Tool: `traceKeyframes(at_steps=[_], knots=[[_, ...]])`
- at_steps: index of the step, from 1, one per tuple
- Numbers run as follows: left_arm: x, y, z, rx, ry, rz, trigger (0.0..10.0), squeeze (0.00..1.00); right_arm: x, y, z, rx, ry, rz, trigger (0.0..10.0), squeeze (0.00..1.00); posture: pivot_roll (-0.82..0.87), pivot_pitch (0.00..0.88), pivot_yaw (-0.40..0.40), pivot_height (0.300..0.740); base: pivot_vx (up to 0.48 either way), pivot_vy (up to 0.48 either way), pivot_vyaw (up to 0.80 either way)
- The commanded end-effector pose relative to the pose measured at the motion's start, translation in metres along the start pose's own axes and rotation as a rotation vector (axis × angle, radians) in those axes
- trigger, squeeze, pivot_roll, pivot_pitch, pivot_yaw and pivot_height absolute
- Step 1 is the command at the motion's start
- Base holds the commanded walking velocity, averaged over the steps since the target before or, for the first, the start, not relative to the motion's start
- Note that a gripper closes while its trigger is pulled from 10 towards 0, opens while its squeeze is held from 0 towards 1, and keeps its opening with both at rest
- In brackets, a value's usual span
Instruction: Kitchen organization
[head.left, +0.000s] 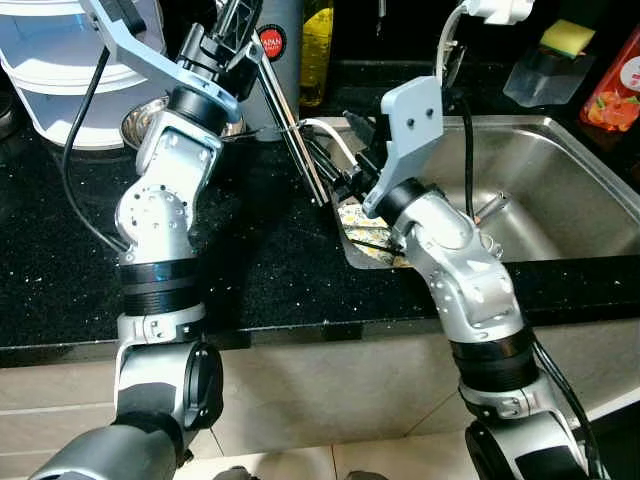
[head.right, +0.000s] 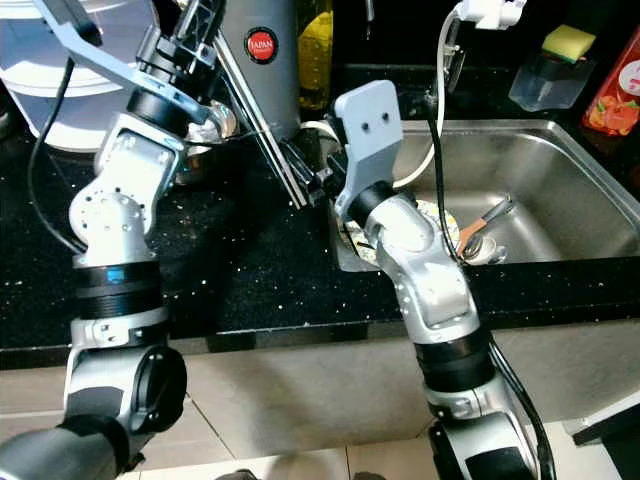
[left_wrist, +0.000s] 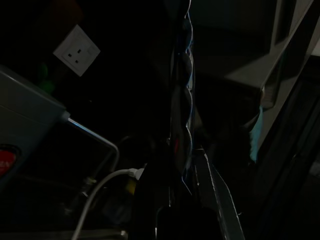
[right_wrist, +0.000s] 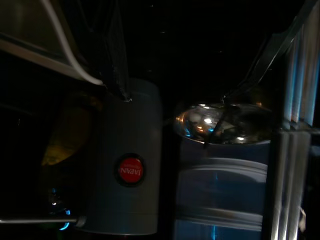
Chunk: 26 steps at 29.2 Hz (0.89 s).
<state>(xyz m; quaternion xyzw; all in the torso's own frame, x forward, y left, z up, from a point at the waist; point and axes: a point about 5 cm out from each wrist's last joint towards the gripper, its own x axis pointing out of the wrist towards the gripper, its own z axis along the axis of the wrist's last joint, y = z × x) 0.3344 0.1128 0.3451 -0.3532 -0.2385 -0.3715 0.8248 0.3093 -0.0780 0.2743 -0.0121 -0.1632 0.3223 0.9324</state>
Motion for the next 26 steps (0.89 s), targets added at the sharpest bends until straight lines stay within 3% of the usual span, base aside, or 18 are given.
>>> traceKeyframes(at_steps=[1, 3, 8, 16, 22, 26], knots=[[0.001, -0.004, -0.006, 0.067, 0.05, -0.035, 10.0, 0.0, -0.004, 0.013, 0.009, 0.023, -0.031, 0.123, 10.0, 0.0, 0.01, 0.025, -0.001, 0.74, 0.0, 0.0, 0.0], [-0.001, -0.006, -0.005, 0.078, 0.061, -0.061, 10.0, 0.0, -0.005, -0.003, 0.009, -0.015, -0.023, 0.038, 10.0, 0.0, 0.01, 0.026, 0.002, 0.74, 0.0, 0.0, 0.0], [-0.004, -0.005, -0.001, 0.07, 0.055, -0.063, 10.0, 0.0, -0.01, -0.021, 0.015, -0.033, -0.036, -0.033, 10.0, 0.0, 0.0, 0.027, 0.008, 0.74, 0.0, 0.0, 0.0], [0.0, -0.005, 0.001, 0.057, 0.035, -0.066, 10.0, 0.0, -0.012, -0.002, 0.006, -0.019, -0.011, 0.051, 10.0, 0.0, 0.0, 0.025, 0.009, 0.74, 0.0, 0.0, 0.0], [-0.001, -0.006, 0.006, 0.071, 0.022, -0.073, 10.0, 0.0, -0.015, -0.015, 0.003, -0.023, 0.01, 0.001, 10.0, 0.0, 0.01, 0.025, 0.007, 0.74, 0.0, 0.0, 0.0], [-0.005, -0.002, 0.016, 0.096, 0.003, -0.056, 10.0, 0.0, -0.026, -0.015, 0.004, -0.033, 0.024, 0.066, 10.0, 0.0, 0.01, 0.023, 0.002, 0.74, 0.0, 0.0, 0.0]])
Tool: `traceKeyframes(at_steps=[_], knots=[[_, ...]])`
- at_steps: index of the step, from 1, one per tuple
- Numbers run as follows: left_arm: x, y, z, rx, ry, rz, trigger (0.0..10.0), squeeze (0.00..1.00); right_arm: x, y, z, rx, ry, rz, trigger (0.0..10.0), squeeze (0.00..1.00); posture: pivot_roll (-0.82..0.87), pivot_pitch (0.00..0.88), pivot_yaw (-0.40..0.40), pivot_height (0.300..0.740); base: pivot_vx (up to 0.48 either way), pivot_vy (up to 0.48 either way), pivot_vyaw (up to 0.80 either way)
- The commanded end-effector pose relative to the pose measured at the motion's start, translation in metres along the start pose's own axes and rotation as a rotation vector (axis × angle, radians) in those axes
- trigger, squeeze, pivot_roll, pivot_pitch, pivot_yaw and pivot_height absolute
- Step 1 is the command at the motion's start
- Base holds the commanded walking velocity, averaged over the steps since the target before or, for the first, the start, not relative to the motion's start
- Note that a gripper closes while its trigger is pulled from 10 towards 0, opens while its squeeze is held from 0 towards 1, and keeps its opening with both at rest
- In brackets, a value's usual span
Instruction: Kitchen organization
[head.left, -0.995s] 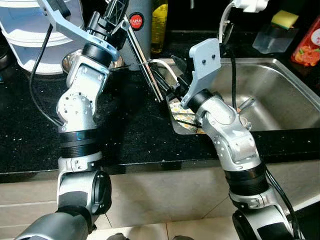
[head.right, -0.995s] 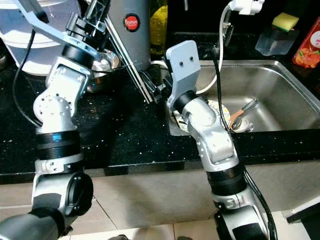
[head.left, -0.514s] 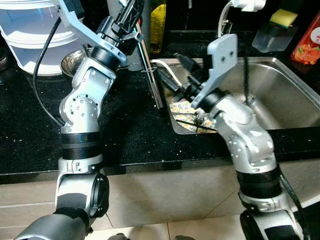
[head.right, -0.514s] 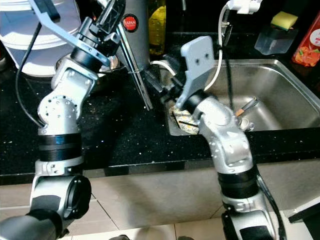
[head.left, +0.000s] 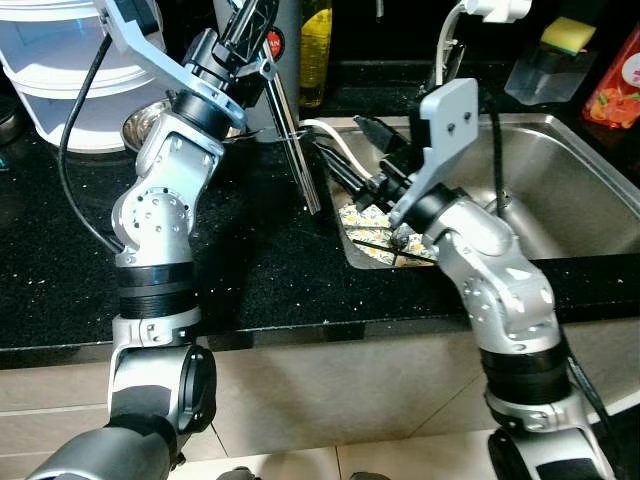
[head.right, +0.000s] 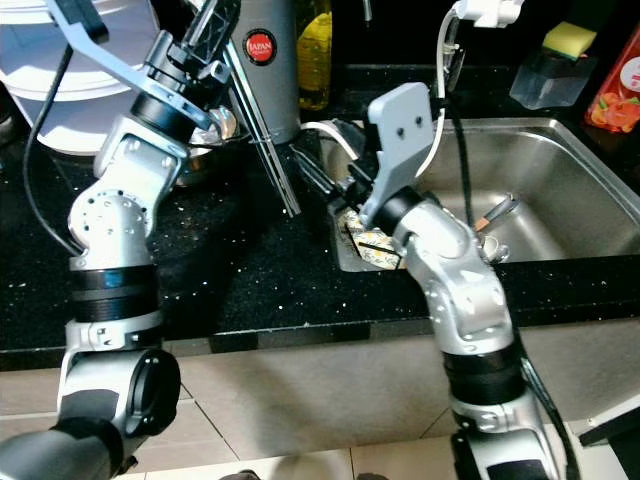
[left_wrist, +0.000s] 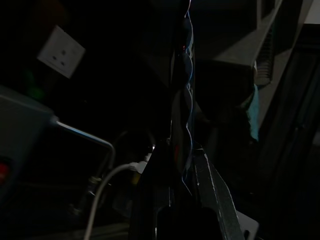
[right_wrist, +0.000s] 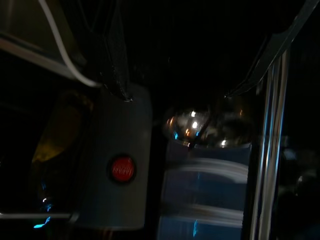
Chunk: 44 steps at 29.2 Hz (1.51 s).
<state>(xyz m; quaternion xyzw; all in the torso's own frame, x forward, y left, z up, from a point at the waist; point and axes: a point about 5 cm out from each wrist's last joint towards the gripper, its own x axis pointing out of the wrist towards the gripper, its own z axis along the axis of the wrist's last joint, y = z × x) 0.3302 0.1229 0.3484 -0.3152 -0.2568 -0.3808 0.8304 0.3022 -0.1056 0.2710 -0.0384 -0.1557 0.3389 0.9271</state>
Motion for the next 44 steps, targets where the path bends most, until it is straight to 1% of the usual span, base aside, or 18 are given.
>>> traceKeyframes(at_steps=[1, 3, 10, 12, 13, 15, 17, 22, 27, 28, 30, 32, 34, 35, 36, 38, 39, 44], knots=[[-0.001, -0.002, 0.006, 0.02, -0.005, -0.014, 10.0, 0.0, -0.003, 0.002, 0.002, 0.006, -0.005, 0.023, 10.0, 0.0, 0.01, 0.023, 0.002, 0.74, 0.0, 0.0, 0.0], [-0.002, -0.002, 0.007, 0.032, -0.005, -0.012, 10.0, 0.0, -0.007, 0.008, 0.001, 0.019, 0.002, 0.074, 10.0, 0.0, 0.01, 0.019, 0.002, 0.74, 0.0, 0.0, 0.0], [-0.004, -0.003, 0.007, 0.043, 0.001, -0.016, 10.0, 0.0, -0.012, 0.009, 0.0, 0.039, 0.008, 0.1, 10.0, 0.0, 0.02, 0.018, 0.001, 0.74, 0.0, 0.0, 0.0], [-0.004, -0.002, 0.006, 0.041, -0.001, -0.011, 10.0, 0.0, -0.011, 0.015, 0.002, 0.061, -0.006, 0.127, 10.0, 0.0, 0.01, 0.017, 0.001, 0.74, 0.0, 0.0, 0.0], [-0.003, -0.001, 0.005, 0.037, -0.004, -0.007, 10.0, 0.0, -0.009, 0.022, 0.003, 0.079, -0.015, 0.151, 10.0, 0.0, 0.01, 0.017, 0.001, 0.74, 0.0, 0.0, 0.0], [0.001, 0.0, -0.001, 0.036, -0.006, -0.009, 10.0, 0.0, -0.001, 0.039, -0.003, 0.121, -0.007, 0.186, 10.0, 0.0, 0.01, 0.014, -0.001, 0.74, 0.0, 0.0, 0.0], [0.004, -0.002, -0.005, 0.034, -0.006, -0.019, 10.0, 0.0, 0.005, 0.049, -0.013, 0.149, 0.028, 0.178, 10.0, 0.0, 0.01, 0.019, -0.001, 0.74, 0.0, 0.0, 0.0], [0.006, -0.004, -0.011, 0.017, 0.004, -0.023, 10.0, 0.0, 0.014, 0.056, -0.024, 0.176, 0.077, 0.129, 10.0, 0.0, 0.0, 0.024, 0.001, 0.74, 0.0, 0.0, 0.0], [0.005, -0.004, -0.012, 0.012, 0.006, -0.025, 10.0, 0.0, 0.016, 0.056, -0.027, 0.17, 0.092, 0.101, 10.0, 0.0, 0.0, 0.026, 0.0, 0.74, 0.0, 0.0, 0.0], [0.005, -0.005, -0.012, 0.006, 0.008, -0.028, 10.0, 0.0, 0.019, 0.051, -0.03, 0.154, 0.107, 0.046, 10.0, 0.0, 0.0, 0.027, 0.0, 0.74, 0.0, 0.0, 0.0], [0.005, -0.005, -0.012, 0.006, 0.008, -0.028, 10.0, 0.0, 0.019, 0.051, -0.03, 0.154, 0.107, 0.046, 10.0, 0.0, 0.0, 0.027, 0.0, 0.74, 0.0, 0.0, 0.0], [0.003, -0.006, -0.014, -0.002, 0.012, -0.034, 10.0, 0.0, 0.022, 0.034, -0.03, 0.134, 0.108, -0.087, 10.0, 0.0, 0.01, 0.029, -0.004, 0.74, 0.0, 0.0, 0.0], [0.003, -0.006, -0.014, -0.005, 0.014, -0.035, 10.0, 0.0, 0.022, 0.028, -0.029, 0.135, 0.101, -0.125, 10.0, 0.0, 0.01, 0.029, -0.004, 0.74, 0.0, 0.0, 0.0], [0.002, -0.006, -0.015, -0.006, 0.016, -0.036, 10.0, 0.0, 0.023, 0.025, -0.028, 0.14, 0.093, -0.147, 8.1, 0.0, 0.01, 0.029, -0.005, 0.74, 0.0, 0.0, 0.0], [0.002, -0.006, -0.016, -0.007, 0.019, -0.036, 10.0, 0.0, 0.023, 0.024, -0.027, 0.147, 0.084, -0.158, 4.5, 0.0, 0.01, 0.029, -0.005, 0.74, 0.0, 0.0, 0.0], [0.002, -0.006, -0.017, -0.007, 0.021, -0.036, 10.0, 0.0, 0.024, 0.024, -0.027, 0.152, 0.08, -0.165, 4.5, 0.0, 0.01, 0.029, -0.005, 0.74, 0.0, 0.0, 0.0], [0.001, -0.005, -0.018, -0.006, 0.024, -0.033, 10.0, 0.0, 0.024, 0.024, -0.025, 0.158, 0.071, -0.169, 0.0, 0.0, 0.01, 0.028, -0.004, 0.74, 0.0, 0.0, 0.0], [0.001, -0.004, -0.019, -0.003, 0.031, -0.025, 10.0, 0.0, 0.026, 0.025, -0.021, 0.168, 0.041, -0.168, 0.0, 0.0, 0.01, 0.028, -0.004, 0.74, 0.0, 0.0, 0.0]])
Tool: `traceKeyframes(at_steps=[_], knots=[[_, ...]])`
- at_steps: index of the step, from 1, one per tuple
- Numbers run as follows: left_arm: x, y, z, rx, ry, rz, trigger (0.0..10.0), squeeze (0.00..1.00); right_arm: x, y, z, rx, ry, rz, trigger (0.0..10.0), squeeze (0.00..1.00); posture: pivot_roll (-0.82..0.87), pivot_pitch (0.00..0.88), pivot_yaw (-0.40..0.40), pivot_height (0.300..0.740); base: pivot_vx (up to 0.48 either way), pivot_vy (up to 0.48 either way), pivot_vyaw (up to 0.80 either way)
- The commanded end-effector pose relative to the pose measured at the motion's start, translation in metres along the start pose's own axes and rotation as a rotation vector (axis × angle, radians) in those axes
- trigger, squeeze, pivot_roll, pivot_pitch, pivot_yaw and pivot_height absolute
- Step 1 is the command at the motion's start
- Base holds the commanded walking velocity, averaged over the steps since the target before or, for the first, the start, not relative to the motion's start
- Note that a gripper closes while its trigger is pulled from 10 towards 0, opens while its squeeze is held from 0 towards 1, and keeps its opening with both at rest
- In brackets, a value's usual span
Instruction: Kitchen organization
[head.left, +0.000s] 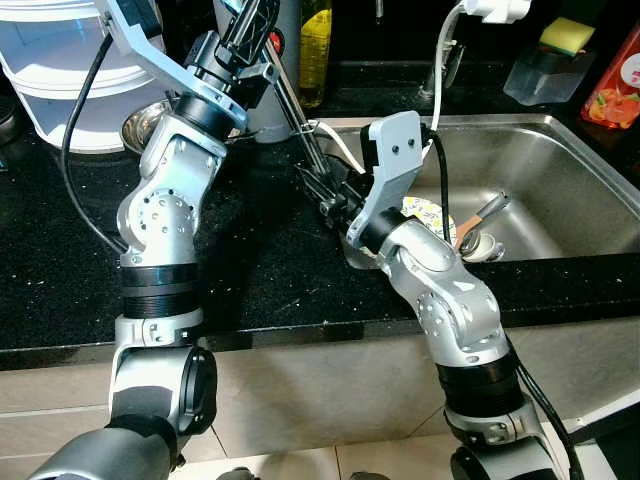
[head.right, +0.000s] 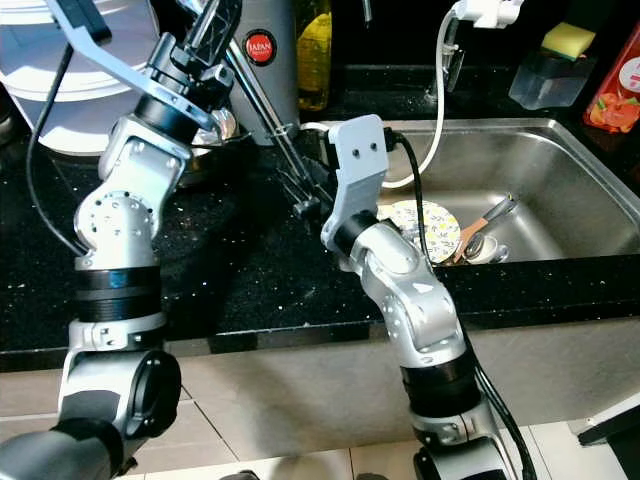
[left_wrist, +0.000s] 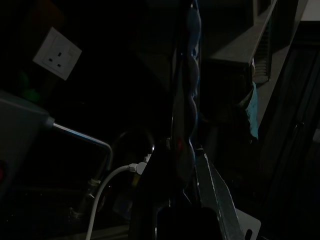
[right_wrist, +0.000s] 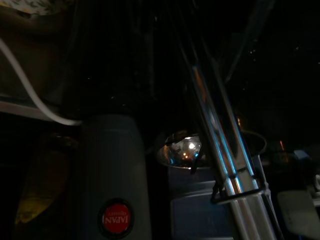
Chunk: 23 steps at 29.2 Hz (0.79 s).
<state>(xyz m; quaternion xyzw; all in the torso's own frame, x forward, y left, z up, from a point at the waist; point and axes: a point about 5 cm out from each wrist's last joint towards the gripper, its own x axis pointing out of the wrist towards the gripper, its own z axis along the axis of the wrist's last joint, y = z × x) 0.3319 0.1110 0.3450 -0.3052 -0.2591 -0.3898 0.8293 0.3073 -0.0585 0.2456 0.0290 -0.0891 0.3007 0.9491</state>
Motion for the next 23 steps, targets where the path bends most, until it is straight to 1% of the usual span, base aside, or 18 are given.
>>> traceKeyframes(at_steps=[1, 4, 7, 9, 10, 11, 12, 13, 15, 16, 17, 18, 19, 22, 23], knots=[[-0.003, 0.001, -0.009, -0.013, 0.027, 0.004, 10.0, 0.0, -0.001, -0.011, 0.009, 0.014, -0.057, -0.061, 0.0, 0.0, 0.01, 0.028, -0.004, 0.74, 0.0, 0.0, 0.0], [-0.002, 0.003, -0.01, 0.008, 0.038, 0.028, 10.0, 0.0, 0.0, -0.01, 0.01, 0.014, -0.065, -0.06, 0.0, 0.0, 0.01, 0.028, -0.003, 0.74, 0.0, 0.0, 0.0], [-0.002, 0.007, -0.011, 0.05, 0.058, 0.064, 10.0, 0.0, -0.001, -0.01, 0.011, 0.011, -0.074, -0.056, 0.0, 0.0, 0.01, 0.03, -0.003, 0.74, 0.0, 0.0, 0.0], [-0.002, 0.008, -0.012, 0.053, 0.069, 0.073, 10.0, 0.0, -0.001, -0.009, 0.011, 0.011, -0.075, -0.054, 0.0, 0.0, 0.01, 0.03, -0.003, 0.74, 0.0, 0.0, 0.0], [-0.003, 0.009, -0.014, 0.061, 0.078, 0.086, 10.0, 0.33, -0.001, -0.009, 0.011, 0.011, -0.074, -0.052, 0.0, 0.0, 0.01, 0.03, -0.003, 0.74, 0.0, 0.0, 0.0], [-0.003, 0.01, -0.015, 0.051, 0.087, 0.09, 10.0, 1.0, -0.001, -0.009, 0.011, 0.012, -0.072, -0.053, 4.2, 0.0, 0.01, 0.03, -0.003, 0.74, 0.0, 0.0, 0.0], [-0.003, 0.01, -0.015, 0.051, 0.087, 0.09, 10.0, 1.0, -0.001, -0.009, 0.011, 0.012, -0.072, -0.053, 4.2, 0.0, 0.01, 0.03, -0.003, 0.74, 0.0, 0.0, 0.0], [-0.004, 0.011, -0.017, 0.044, 0.095, 0.089, 10.0, 1.0, -0.001, -0.009, 0.011, 0.013, -0.071, -0.053, 10.0, 0.0, 0.01, 0.031, -0.004, 0.74, 0.0, 0.0, 0.0], [-0.005, 0.01, -0.018, 0.057, 0.106, 0.087, 10.0, 1.0, -0.001, -0.009, 0.012, 0.01, -0.071, -0.056, 10.0, 0.0, 0.01, 0.031, -0.004, 0.74, 0.0, 0.0, 0.0], [-0.005, 0.011, -0.02, 0.066, 0.118, 0.102, 10.0, 1.0, 0.0, -0.011, 0.012, 0.009, -0.07, -0.071, 10.0, 0.0, 0.01, 0.03, -0.005, 0.74, 0.0, 0.0, 0.0], [-0.008, 0.013, -0.021, 0.072, 0.118, 0.126, 10.0, 0.0, 0.0, -0.016, 0.012, 0.008, -0.071, -0.105, 10.0, 0.0, 0.01, 0.03, -0.003, 0.74, 0.0, 0.0, 0.0], [-0.008, 0.013, -0.021, 0.072, 0.118, 0.126, 10.0, 0.0, 0.0, -0.016, 0.012, 0.008, -0.071, -0.105, 10.0, 0.0, 0.01, 0.03, -0.003, 0.74, 0.0, 0.0, 0.0], [-0.009, 0.014, -0.021, 0.074, 0.117, 0.144, 10.0, 0.0, 0.0, -0.019, 0.012, 0.008, -0.071, -0.129, 10.0, 0.0, 0.01, 0.03, -0.003, 0.74, 0.0, 0.0, 0.0], [-0.018, 0.016, -0.022, 0.088, 0.12, 0.181, 10.0, 0.0, -0.001, -0.036, 0.013, -0.008, -0.065, -0.222, 10.0, 0.0, 0.01, 0.033, -0.005, 0.74, 0.0, 0.0, 0.0], [-0.02, 0.016, -0.022, 0.095, 0.122, 0.187, 10.0, 0.0, -0.001, -0.039, 0.013, -0.014, -0.063, -0.238, 10.0, 0.0, 0.01, 0.033, -0.005, 0.74, 0.0, 0.0, 0.0]])
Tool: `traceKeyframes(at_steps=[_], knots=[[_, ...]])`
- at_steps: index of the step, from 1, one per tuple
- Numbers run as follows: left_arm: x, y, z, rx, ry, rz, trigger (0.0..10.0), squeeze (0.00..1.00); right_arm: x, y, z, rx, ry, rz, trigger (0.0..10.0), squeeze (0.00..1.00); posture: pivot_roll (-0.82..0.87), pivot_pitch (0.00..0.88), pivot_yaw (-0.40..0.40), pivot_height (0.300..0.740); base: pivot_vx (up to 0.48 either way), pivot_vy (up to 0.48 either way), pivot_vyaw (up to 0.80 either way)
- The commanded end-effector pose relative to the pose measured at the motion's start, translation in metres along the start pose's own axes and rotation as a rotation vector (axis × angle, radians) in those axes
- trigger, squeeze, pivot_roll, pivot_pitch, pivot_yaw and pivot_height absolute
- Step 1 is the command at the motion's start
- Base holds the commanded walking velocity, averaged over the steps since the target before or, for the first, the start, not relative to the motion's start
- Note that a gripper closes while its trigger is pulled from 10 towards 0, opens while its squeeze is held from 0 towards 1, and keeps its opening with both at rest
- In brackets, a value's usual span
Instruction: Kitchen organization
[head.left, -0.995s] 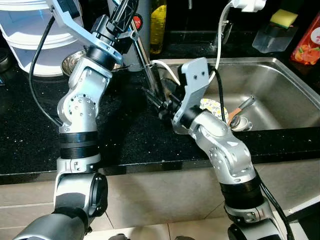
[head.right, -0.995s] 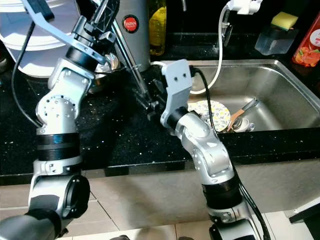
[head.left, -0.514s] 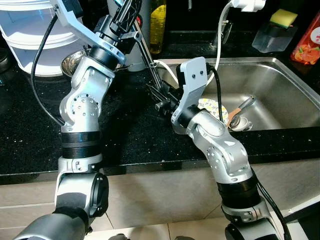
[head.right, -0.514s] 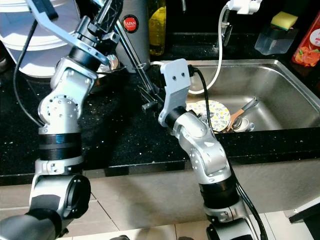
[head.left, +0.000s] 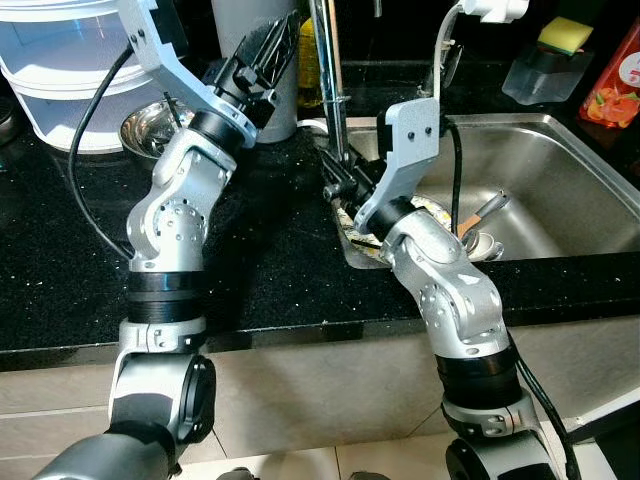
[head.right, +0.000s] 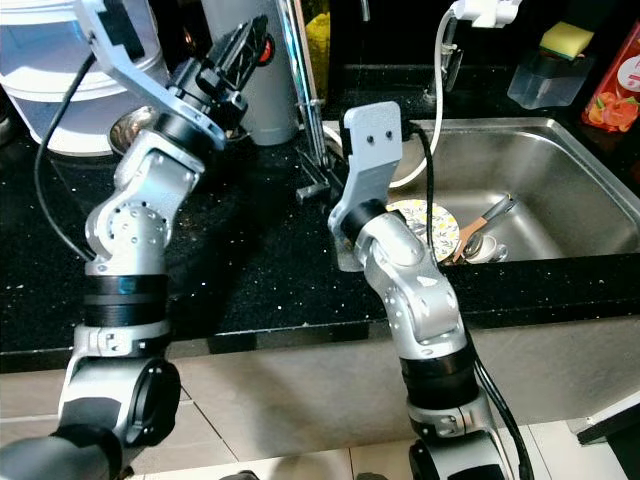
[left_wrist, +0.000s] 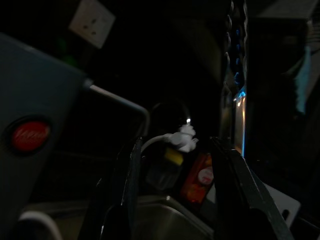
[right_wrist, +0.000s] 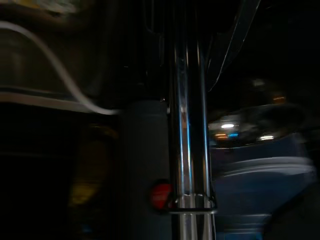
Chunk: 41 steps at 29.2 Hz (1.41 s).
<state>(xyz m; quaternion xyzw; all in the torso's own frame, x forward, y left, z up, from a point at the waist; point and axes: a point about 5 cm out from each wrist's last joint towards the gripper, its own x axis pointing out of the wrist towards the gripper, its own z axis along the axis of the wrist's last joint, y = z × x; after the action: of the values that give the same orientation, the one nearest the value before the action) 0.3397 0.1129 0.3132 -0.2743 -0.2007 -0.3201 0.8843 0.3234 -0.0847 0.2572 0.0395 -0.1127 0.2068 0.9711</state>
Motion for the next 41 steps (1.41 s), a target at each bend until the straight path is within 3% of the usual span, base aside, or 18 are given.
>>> traceKeyframes(at_steps=[1, 7, 8, 9, 10, 14, 16, 17, 19, 22, 23, 24, 26, 31, 37, 41], knots=[[-0.006, 0.0, 0.0, 0.048, 0.023, 0.022, 10.0, 0.0, 0.0, -0.021, -0.002, -0.044, 0.018, -0.097, 10.0, 0.0, 0.01, 0.034, -0.007, 0.74, 0.0, 0.0, 0.0], [-0.015, 0.0, -0.002, 0.099, 0.053, 0.035, 10.0, 0.0, -0.001, -0.047, -0.009, -0.073, 0.058, -0.198, 10.0, 0.0, 0.02, 0.037, -0.016, 0.74, 0.0, 0.0, 0.0], [-0.021, 0.0, -0.003, 0.117, 0.062, 0.045, 10.0, 0.0, -0.003, -0.064, -0.017, -0.111, 0.126, -0.276, 10.0, 0.0, 0.02, 0.037, -0.018, 0.74, 0.0, 0.0, 0.0], [-0.021, 0.0, -0.003, 0.117, 0.062, 0.045, 10.0, 0.0, -0.003, -0.064, -0.017, -0.111, 0.126, -0.276, 10.0, 0.0, 0.02, 0.037, -0.018, 0.74, 0.0, 0.0, 0.0], [-0.026, -0.002, -0.002, 0.156, 0.071, 0.049, 10.0, 0.0, -0.004, -0.082, -0.025, -0.158, 0.207, -0.355, 10.0, 0.0, 0.03, 0.039, -0.024, 0.74, 0.0, 0.0, 0.0], [-0.028, -0.008, -0.002, 0.199, 0.082, 0.04, 10.0, 0.0, -0.007, -0.098, -0.04, -0.184, 0.329, -0.383, 10.0, 0.0, 0.04, 0.04, -0.03, 0.74, 0.0, 0.0, 0.0], [-0.029, -0.01, -0.002, 0.205, 0.081, 0.043, 10.0, 0.0, -0.011, -0.115, -0.054, -0.2, 0.421, -0.413, 10.0, 0.0, 0.05, 0.039, -0.043, 0.74, 0.0, 0.0, 0.0], [-0.031, -0.01, 0.0, 0.206, 0.076, 0.053, 10.0, 0.0, -0.014, -0.125, -0.06, -0.175, 0.459, -0.439, 10.0, 0.0, 0.05, 0.039, -0.043, 0.74, 0.0, 0.0, 0.0], [-0.032, -0.01, 0.0, 0.204, 0.075, 0.063, 10.0, 0.0, -0.015, -0.131, -0.064, -0.163, 0.481, -0.444, 10.0, 0.0, 0.05, 0.036, -0.055, 0.74, 0.0, 0.0, 0.0], [-0.034, -0.01, -0.001, 0.203, 0.085, 0.074, 10.0, 0.0, -0.015, -0.134, -0.068, -0.156, 0.499, -0.439, 10.0, 0.0, 0.06, 0.034, -0.061, 0.74, 0.0, 0.0, 0.0], [-0.033, -0.008, -0.005, 0.224, 0.119, 0.089, 10.0, 0.0, -0.015, -0.134, -0.068, -0.157, 0.499, -0.436, 10.0, 0.0, 0.06, 0.034, -0.061, 0.74, 0.0, 0.0, 0.0], [-0.031, -0.003, -0.013, 0.298, 0.185, 0.125, 10.0, 0.0, -0.012, -0.131, -0.066, -0.141, 0.48, -0.418, 10.0, 0.0, 0.07, 0.035, -0.063, 0.74, 0.0, 0.0, 0.0], [-0.028, -0.001, -0.017, 0.306, 0.203, 0.132, 10.0, 0.0, -0.01, -0.127, -0.064, -0.133, 0.462, -0.405, 10.0, 0.0, 0.07, 0.034, -0.06, 0.74, 0.0, 0.0, 0.0], [-0.018, -0.004, -0.013, 0.285, 0.17, 0.135, 10.0, 0.0, -0.005, -0.121, -0.06, -0.113, 0.411, -0.38, 10.0, 0.0, 0.06, 0.035, -0.047, 0.74, 0.0, 0.0, 0.0], [-0.012, 0.006, -0.016, 0.429, 0.174, 0.234, 10.0, 0.0, -0.001, -0.116, -0.056, -0.105, 0.368, -0.358, 10.0, 0.0, 0.05, 0.04, -0.031, 0.74, 0.04, -0.069, 0.0], [-0.01, 0.008, -0.017, 0.433, 0.165, 0.261, 10.0, 0.0, 0.0, -0.115, -0.055, -0.104, 0.358, -0.352, 10.0, 0.0, 0.05, 0.042, -0.031, 0.74, 0.127, -0.411, 0.0]])
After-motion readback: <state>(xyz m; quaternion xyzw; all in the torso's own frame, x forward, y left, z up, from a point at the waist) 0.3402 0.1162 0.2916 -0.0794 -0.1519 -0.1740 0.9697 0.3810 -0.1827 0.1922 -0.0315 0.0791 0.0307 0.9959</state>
